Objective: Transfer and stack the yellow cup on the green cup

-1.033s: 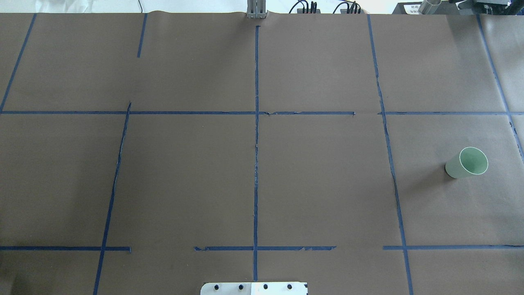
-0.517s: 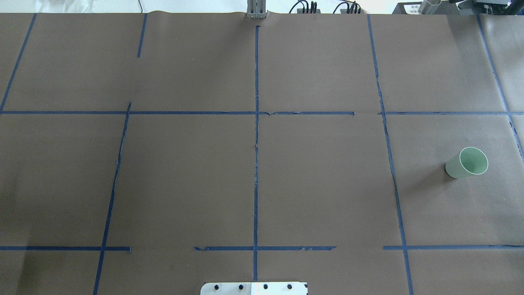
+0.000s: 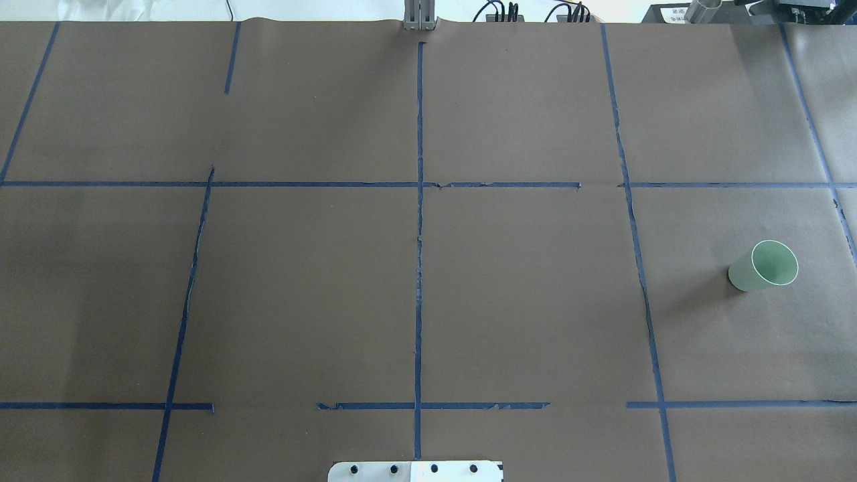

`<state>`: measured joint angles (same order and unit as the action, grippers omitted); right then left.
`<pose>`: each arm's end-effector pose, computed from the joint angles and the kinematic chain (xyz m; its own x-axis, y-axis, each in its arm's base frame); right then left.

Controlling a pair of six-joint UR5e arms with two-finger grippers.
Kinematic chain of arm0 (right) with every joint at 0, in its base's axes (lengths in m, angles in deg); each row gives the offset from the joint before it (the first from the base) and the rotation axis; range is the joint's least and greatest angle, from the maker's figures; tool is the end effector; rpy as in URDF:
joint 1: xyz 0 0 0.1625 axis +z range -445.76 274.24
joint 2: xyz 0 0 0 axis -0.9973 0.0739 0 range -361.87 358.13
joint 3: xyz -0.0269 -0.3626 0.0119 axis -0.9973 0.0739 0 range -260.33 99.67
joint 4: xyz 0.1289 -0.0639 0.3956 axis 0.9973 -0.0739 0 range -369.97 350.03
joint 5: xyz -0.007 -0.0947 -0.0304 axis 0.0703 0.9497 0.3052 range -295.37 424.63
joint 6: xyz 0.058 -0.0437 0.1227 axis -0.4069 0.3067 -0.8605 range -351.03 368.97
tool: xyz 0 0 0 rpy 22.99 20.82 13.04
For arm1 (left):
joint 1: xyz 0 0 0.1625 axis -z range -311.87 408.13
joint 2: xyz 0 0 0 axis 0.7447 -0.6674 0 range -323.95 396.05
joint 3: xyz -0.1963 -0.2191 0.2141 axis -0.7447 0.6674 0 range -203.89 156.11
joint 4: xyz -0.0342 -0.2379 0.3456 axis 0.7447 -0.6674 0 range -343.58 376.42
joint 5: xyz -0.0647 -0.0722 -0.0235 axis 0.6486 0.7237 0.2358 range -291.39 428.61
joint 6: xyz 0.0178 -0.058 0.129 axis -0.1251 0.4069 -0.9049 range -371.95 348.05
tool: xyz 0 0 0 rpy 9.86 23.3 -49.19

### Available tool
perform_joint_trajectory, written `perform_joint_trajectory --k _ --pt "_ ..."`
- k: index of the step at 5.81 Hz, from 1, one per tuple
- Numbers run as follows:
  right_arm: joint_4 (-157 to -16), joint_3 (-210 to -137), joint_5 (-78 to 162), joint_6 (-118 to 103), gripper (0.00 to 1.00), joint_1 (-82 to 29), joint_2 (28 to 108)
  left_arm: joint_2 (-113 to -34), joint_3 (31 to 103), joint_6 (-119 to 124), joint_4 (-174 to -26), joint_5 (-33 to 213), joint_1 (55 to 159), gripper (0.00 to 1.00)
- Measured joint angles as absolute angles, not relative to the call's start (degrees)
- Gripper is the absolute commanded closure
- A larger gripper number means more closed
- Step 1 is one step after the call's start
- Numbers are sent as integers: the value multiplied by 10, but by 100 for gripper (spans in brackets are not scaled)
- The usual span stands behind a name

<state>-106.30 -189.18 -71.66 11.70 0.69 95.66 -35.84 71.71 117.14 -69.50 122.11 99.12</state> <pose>0.0022 -0.4527 0.5343 0.6821 -0.1528 0.7152 0.0942 0.9881 0.1213 0.0443 -0.4012 0.7330 0.1418 -0.9803 -0.1378 0.7822 0.0257 0.6225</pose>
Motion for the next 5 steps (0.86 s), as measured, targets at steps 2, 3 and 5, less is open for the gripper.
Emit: perform_joint_trajectory --k 2,3,5 --pt "-1063 -1891 -716 117 0 6 955 -416 711 897 -866 1203 1115 43" --pt "-1063 -1891 -716 118 0 3 952 -444 710 769 -951 1204 1154 44" --pt "-1062 -1890 -715 118 0 -2 947 -517 710 597 -1074 1286 1204 49"
